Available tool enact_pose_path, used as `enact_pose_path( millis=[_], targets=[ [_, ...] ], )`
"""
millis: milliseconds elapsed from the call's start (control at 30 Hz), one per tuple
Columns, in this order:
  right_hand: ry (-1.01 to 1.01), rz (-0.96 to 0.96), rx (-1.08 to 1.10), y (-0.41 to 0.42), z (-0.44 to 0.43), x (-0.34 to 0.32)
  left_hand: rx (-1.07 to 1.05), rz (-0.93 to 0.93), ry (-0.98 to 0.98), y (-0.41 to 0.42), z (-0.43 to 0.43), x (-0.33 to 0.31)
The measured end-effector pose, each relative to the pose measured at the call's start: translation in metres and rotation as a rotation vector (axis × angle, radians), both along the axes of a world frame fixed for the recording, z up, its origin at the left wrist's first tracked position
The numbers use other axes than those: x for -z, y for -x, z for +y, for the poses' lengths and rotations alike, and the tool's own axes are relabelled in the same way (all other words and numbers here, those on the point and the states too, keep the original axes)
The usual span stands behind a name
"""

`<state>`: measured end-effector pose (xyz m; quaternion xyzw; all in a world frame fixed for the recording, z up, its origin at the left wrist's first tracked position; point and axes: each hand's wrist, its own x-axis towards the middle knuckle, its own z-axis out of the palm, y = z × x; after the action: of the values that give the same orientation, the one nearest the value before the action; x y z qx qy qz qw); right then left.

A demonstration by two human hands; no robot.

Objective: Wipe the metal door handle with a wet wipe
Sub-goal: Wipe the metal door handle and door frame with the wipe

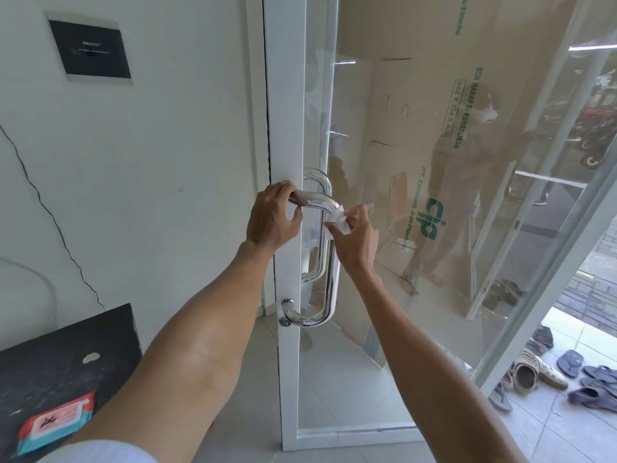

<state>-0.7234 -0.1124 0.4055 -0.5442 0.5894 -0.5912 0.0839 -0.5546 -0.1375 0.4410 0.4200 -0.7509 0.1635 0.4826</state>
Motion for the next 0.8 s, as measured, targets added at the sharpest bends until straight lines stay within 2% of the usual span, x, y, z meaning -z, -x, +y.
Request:
enact_pose_path(
  millis=[100, 267, 567, 800],
  targets=[
    [0.025, 0.031, 0.021, 0.002, -0.001, -0.009, -0.005, 0.010, 0.004, 0.002, 0.000, 0.000],
    [0.089, 0.196, 0.032, -0.001, -0.003, -0.022, -0.018, 0.000, 0.031, 0.001, -0.002, 0.001],
    [0.032, -0.150, 0.024, -0.010, 0.008, 0.016, -0.023, 0.025, 0.022, 0.002, -0.002, 0.003],
    [-0.024, -0.081, 0.043, -0.007, 0.003, 0.016, -0.034, 0.046, -0.001, 0.004, -0.001, 0.004]
  ],
)
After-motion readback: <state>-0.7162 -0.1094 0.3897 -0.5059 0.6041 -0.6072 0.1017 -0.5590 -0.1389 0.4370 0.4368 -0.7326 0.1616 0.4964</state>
